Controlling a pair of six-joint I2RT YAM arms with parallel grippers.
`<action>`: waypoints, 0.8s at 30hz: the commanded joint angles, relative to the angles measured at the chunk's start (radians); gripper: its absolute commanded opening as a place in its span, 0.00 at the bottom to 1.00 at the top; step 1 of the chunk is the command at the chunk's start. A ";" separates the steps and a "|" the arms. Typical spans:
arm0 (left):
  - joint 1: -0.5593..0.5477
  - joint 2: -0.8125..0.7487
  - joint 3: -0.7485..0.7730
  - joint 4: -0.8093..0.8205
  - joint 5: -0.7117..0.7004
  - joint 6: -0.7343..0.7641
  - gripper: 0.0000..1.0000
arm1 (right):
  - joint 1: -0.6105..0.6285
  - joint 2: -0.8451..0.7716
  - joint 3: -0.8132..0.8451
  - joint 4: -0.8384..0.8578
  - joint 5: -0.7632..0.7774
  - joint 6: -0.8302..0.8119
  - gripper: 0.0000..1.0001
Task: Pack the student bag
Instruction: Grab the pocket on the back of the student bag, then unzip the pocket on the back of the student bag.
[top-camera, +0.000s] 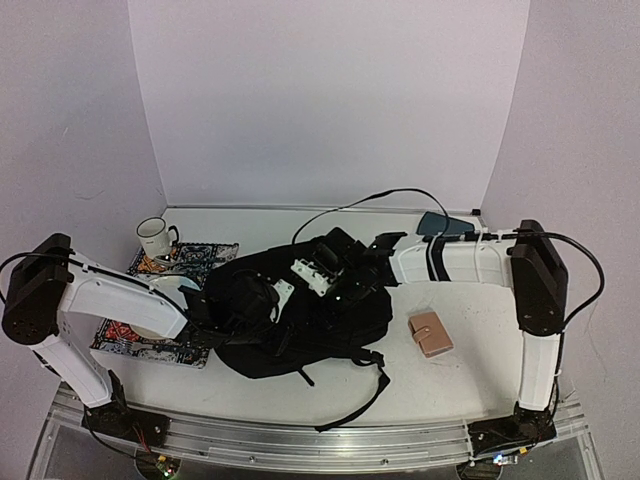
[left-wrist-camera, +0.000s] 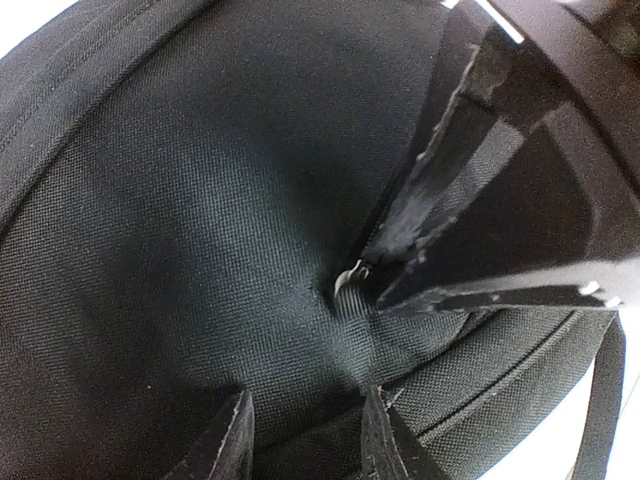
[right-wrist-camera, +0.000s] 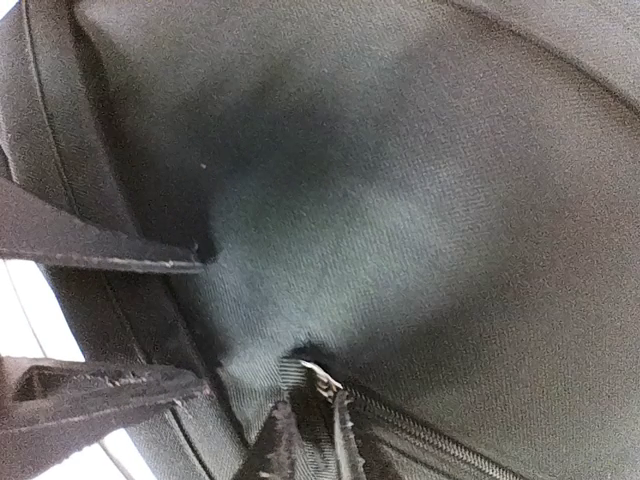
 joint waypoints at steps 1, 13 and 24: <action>-0.003 -0.001 -0.025 -0.035 0.007 -0.019 0.35 | 0.000 0.023 0.035 -0.027 -0.024 -0.020 0.09; 0.004 0.020 -0.073 -0.080 -0.049 -0.090 0.30 | -0.044 -0.126 -0.069 -0.088 0.180 0.020 0.00; 0.011 0.008 -0.117 -0.096 -0.051 -0.124 0.28 | -0.136 -0.193 -0.164 -0.132 0.238 0.020 0.00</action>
